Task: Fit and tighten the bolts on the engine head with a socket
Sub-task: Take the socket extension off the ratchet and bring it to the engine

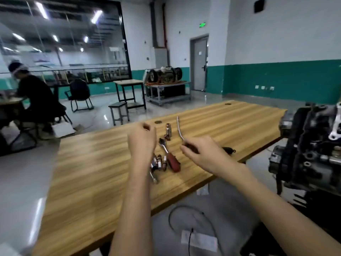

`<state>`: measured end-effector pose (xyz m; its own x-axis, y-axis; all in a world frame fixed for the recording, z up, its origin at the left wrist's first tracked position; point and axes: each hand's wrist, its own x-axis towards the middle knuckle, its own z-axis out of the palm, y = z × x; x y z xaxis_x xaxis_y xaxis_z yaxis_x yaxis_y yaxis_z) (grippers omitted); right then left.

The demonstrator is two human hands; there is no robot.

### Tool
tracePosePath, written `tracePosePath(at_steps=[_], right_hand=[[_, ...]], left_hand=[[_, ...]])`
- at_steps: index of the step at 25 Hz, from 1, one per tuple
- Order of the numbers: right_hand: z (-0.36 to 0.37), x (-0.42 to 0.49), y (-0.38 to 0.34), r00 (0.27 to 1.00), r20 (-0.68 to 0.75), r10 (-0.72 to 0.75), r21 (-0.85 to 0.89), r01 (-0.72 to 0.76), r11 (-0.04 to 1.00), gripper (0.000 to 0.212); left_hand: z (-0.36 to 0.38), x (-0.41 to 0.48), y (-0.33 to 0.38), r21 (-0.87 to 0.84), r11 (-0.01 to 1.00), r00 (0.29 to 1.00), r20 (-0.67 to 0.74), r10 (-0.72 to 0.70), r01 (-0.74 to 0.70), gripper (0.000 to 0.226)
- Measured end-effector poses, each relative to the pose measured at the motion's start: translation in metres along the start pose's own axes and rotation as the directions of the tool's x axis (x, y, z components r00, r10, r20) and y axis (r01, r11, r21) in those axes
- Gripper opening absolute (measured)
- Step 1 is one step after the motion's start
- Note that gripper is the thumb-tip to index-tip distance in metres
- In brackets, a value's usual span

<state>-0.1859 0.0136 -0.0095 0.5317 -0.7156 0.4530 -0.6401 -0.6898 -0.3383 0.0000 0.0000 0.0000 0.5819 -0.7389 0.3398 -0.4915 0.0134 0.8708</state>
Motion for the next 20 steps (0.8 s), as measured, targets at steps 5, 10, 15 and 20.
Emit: tracePosePath(at_steps=[5,10,15,20], right_hand=[[0.099,0.073,-0.013,0.964,0.254,-0.084,-0.233,0.145,0.961,0.034],[0.143,0.073,-0.003,0.977,0.202,-0.063,-0.240,0.112,0.964,0.043],[0.135,0.052,-0.001,0.966,0.221,-0.135,-0.180,0.176,0.968,0.052],[0.135,0.044,-0.005,0.988,0.097,-0.119,-0.070,0.126,0.990,0.053]], left_hand=[[0.002,0.073,-0.061,0.468,0.874,0.956,0.177,-0.236,0.130,0.015],[0.031,0.097,-0.091,0.593,0.799,0.918,0.257,-0.301,0.096,0.031],[0.041,0.096,-0.094,0.680,0.733,0.960,0.181,-0.214,0.035,0.016],[0.022,0.113,-0.105,0.272,0.876,0.894,0.095,-0.437,0.399,0.010]])
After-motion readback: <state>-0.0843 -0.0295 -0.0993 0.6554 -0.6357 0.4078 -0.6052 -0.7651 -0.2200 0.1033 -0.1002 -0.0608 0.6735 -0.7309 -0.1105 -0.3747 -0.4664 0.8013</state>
